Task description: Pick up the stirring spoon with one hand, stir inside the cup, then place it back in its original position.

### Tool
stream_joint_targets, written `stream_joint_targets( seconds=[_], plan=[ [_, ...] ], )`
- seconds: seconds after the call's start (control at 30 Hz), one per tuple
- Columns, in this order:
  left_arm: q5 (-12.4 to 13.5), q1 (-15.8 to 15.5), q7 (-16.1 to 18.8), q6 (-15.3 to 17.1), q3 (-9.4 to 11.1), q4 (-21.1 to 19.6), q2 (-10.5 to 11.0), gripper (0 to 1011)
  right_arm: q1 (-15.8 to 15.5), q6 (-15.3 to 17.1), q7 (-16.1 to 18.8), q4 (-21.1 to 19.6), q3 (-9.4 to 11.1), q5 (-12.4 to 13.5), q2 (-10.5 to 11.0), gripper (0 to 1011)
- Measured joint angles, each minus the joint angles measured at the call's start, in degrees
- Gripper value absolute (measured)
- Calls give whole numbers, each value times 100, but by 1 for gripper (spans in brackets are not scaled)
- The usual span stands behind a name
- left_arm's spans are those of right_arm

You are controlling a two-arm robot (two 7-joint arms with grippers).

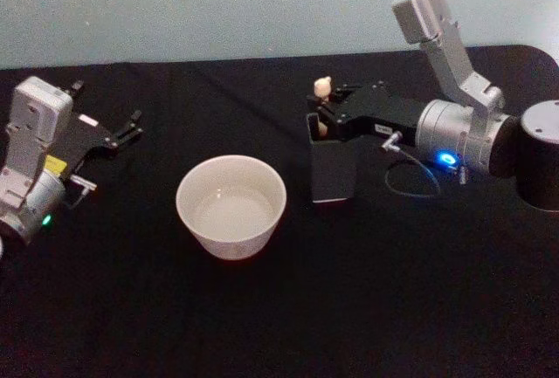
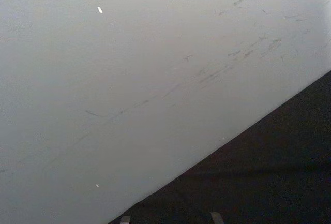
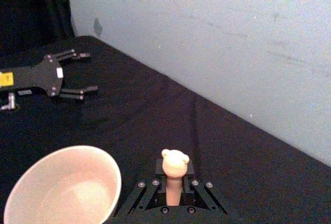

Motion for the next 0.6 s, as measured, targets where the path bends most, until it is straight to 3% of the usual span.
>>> stream_joint_targets(
  seconds=[0.27, 0.6],
  plan=[
    [0, 0, 0, 0, 0, 0, 0, 1002, -167, -291, -136, -306, 164, 29, 102, 174],
    [0, 0, 0, 0, 0, 0, 0, 1001, -412, -740, -282, -683, 373, -139, 217, 173]
  ],
)
